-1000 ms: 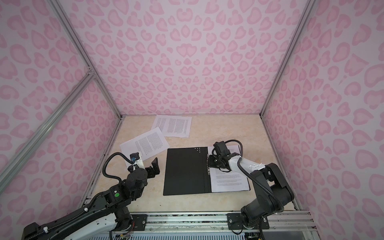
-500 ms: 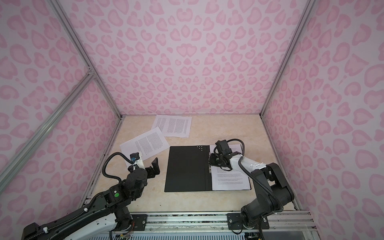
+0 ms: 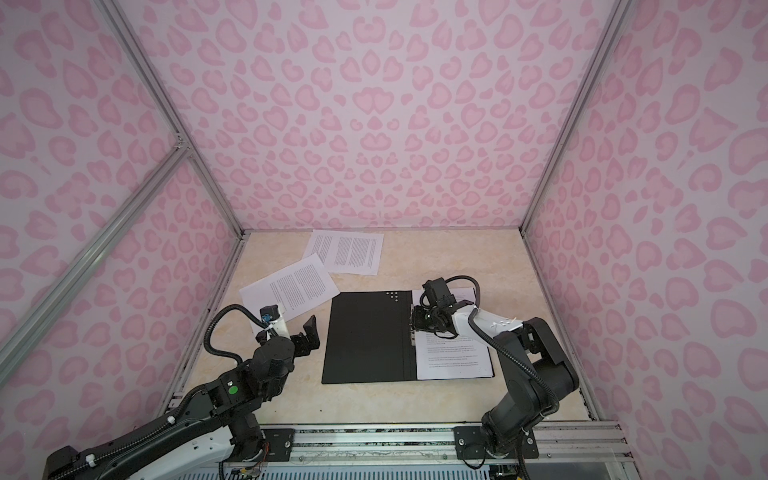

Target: Put the files into the folder

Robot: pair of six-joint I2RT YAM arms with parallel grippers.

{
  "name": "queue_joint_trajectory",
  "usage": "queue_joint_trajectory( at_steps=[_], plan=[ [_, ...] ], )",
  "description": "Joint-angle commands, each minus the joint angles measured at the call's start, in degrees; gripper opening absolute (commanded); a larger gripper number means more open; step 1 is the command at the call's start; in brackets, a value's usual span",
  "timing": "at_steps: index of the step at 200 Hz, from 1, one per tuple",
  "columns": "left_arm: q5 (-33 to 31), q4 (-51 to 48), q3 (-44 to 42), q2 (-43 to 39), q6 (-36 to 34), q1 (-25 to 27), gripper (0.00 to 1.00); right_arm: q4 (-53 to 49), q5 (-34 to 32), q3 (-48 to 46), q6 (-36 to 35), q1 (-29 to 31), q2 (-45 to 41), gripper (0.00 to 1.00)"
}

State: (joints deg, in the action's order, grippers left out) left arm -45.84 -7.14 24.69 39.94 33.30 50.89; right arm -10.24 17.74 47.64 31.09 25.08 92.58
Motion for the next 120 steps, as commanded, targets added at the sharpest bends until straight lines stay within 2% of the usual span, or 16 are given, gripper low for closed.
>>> queue_joint_trajectory(
  at_steps=[1,120],
  plan=[
    [-0.3,1.1,0.8,0.0,-0.1,-0.1,0.96,2.4,1.2,0.7,0.6,1.2,1.1,0.11],
    [-0.3,1.2,0.8,0.0,-0.2,-0.1,0.96,12.0,0.1,-1.2,10.0,7.8,3.8,0.11]
  ],
)
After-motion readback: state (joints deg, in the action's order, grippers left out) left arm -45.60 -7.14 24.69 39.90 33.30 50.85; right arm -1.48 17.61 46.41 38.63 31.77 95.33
